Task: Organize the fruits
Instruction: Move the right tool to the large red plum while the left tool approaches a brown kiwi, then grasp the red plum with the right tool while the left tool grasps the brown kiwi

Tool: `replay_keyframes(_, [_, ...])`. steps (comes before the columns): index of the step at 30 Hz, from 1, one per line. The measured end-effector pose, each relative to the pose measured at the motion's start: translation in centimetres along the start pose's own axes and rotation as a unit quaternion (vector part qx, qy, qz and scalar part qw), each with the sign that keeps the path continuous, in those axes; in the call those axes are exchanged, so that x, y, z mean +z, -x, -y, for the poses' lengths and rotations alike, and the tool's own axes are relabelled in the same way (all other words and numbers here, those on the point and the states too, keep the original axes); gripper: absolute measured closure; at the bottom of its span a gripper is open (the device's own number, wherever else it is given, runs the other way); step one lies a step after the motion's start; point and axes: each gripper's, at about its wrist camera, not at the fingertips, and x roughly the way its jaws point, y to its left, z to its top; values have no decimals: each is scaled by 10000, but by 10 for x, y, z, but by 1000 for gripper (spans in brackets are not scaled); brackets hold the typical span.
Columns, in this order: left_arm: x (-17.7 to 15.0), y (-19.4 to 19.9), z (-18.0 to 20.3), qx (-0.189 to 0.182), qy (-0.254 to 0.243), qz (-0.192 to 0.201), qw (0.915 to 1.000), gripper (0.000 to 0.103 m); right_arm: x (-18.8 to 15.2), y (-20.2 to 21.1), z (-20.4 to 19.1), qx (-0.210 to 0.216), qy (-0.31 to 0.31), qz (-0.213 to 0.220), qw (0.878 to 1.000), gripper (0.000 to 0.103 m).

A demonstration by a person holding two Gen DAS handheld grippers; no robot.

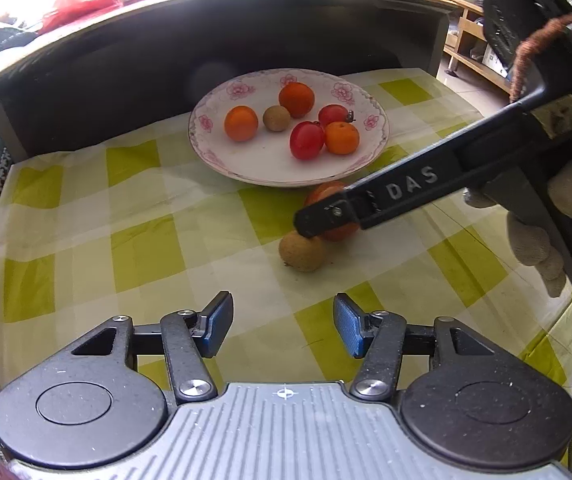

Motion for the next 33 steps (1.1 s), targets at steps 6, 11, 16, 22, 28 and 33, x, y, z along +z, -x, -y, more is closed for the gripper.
replay_keyframes(6, [6,-13,8,53,-120,84,9999,37,6,-4,8,73,-304,16,9995,59])
replay_keyframes(11, [13,-24,13,86,-237,166,9995,38,0,8,17,80,-469,-136,9988,60])
replay_keyframes(16, [15,-38,15,143,-244,161,9995,42,-12,26,29,-81,-595,-229,9979,60])
replay_keyframes(22, [15,-37,16,166,-39,230,9996,63,-28,46,25,-529,-225,-197,9981,60])
replay_keyframes(28, [12,-29,27,152,-138,91,9997,68,-42,61,10,-840,244,-165,9960,60])
replay_keyframes(33, [-4,-7,42,113,-171,-78,9998,67,-62,72,-2,-1057,536,-192,9928,60])
